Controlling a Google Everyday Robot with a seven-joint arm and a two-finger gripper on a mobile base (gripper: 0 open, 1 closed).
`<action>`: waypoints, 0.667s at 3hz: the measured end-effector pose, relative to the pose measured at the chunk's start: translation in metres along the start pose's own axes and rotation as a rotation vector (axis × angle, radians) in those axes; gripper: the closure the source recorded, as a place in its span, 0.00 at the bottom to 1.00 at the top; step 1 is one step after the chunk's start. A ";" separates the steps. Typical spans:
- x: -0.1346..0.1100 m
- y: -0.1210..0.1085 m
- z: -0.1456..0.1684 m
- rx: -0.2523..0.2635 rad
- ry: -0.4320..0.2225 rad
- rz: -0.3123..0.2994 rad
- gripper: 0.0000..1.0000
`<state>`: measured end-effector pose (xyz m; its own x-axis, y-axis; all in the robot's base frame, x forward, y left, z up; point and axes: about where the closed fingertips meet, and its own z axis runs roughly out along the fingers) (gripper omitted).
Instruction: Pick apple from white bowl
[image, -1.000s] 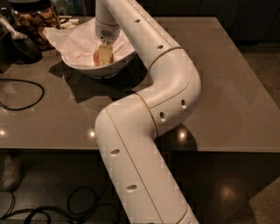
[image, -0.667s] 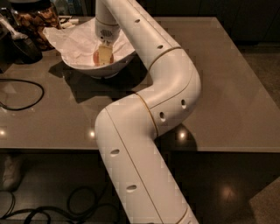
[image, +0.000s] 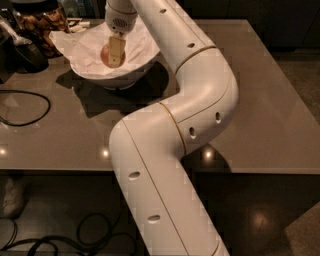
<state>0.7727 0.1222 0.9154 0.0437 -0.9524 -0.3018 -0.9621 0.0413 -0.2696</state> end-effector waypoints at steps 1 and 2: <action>-0.014 0.003 -0.047 0.035 -0.079 -0.036 1.00; -0.027 0.011 -0.083 0.048 -0.167 -0.071 1.00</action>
Offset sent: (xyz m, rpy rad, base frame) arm -0.1373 -0.0119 0.0748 0.2102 -0.0787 0.1613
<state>0.7390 0.1230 0.9963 0.1586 -0.8902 -0.4270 -0.9412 -0.0057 -0.3378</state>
